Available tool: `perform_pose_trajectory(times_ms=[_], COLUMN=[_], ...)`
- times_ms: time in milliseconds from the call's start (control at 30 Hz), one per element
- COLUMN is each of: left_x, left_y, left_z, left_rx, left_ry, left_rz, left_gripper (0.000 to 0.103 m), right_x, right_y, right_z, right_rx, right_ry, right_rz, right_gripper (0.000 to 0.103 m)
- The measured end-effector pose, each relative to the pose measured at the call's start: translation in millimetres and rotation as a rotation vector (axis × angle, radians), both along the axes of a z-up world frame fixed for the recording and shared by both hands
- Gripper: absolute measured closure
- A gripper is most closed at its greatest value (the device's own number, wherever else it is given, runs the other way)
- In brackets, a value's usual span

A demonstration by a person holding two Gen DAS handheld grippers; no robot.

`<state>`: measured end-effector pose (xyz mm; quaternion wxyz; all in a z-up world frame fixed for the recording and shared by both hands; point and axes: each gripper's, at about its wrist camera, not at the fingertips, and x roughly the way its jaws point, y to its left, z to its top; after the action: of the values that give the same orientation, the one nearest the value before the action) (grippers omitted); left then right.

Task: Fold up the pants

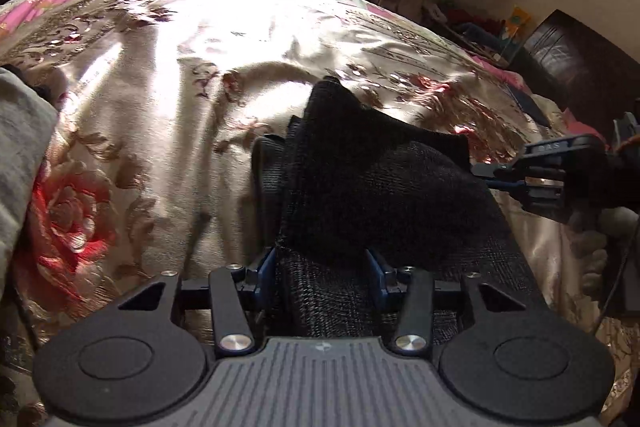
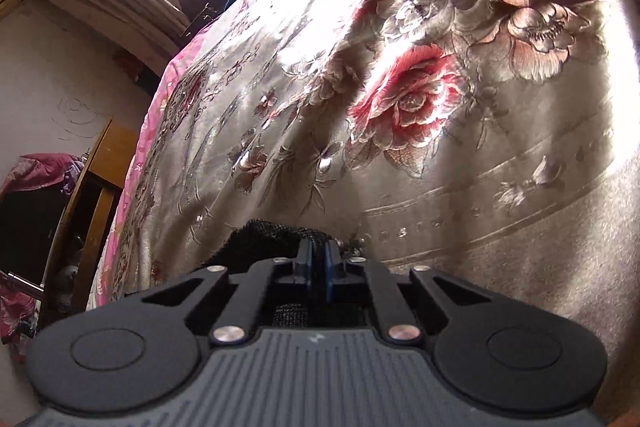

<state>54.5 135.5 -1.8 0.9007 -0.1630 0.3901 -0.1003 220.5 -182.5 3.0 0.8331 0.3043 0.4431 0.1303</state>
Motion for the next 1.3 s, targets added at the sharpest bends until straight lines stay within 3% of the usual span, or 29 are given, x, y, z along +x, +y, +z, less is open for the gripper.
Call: perform_pose_trajectory(times_ms=[167, 267, 367, 467, 567, 667, 733, 833, 867, 933, 1000, 1100, 1200, 1300], left_x=[-1, -8, -19, -16, 5, 43, 56, 51, 48, 42, 46, 60, 68, 67], left_y=[-42, -30, -24, -39, -60, -66, -61, -56, -54, -52, -53, -56, -49, -52], left_z=[4, 18, 44, 63, 61, 36, 18, 24, 29, 41, 41, 23, 3, 5], left_rx=[0.067, 0.096, 0.218, 0.259, 0.287, 0.349, 0.357, 0.353, 0.348, 0.338, 0.350, 0.402, 0.371, 0.389], left_ry=[-0.013, -0.034, -0.127, -0.237, -0.299, -0.229, -0.194, -0.205, -0.217, -0.264, -0.276, -0.243, -0.211, -0.216], left_rz=[-0.061, -0.050, 0.003, -0.024, -0.067, -0.059, -0.059, -0.066, -0.059, -0.026, -0.009, 0.006, 0.018, 0.012], left_gripper=[0.041, 0.047, 0.050, 0.050, 0.050, 0.050, 0.050, 0.052, 0.053, 0.053, 0.053, 0.052, 0.047, 0.046], right_x=[17, -19, -69, -106, -121, -127, -125, -120, -119, -109, -85, -41, -15, -16], right_y=[-11, -17, -10, 7, 22, 24, 22, 18, 18, 19, 24, 33, 45, 45], right_z=[12, 43, 59, 51, 34, 17, 11, 20, 29, 47, 51, 38, 14, -4], right_rx=[-0.090, -0.214, -0.264, -0.295, -0.315, -0.332, -0.325, -0.288, -0.287, -0.298, -0.310, -0.315, -0.378, -0.370], right_ry=[-0.026, -0.154, -0.246, -0.248, -0.233, -0.243, -0.238, -0.209, -0.237, -0.320, -0.345, -0.325, -0.288, -0.278], right_rz=[-0.023, -0.037, 0.028, 0.077, 0.125, 0.125, 0.127, 0.124, 0.130, 0.138, 0.145, 0.136, 0.158, 0.154], right_gripper=[0.096, 0.093, 0.091, 0.091, 0.091, 0.092, 0.096, 0.097, 0.093, 0.092, 0.092, 0.092, 0.092, 0.094])
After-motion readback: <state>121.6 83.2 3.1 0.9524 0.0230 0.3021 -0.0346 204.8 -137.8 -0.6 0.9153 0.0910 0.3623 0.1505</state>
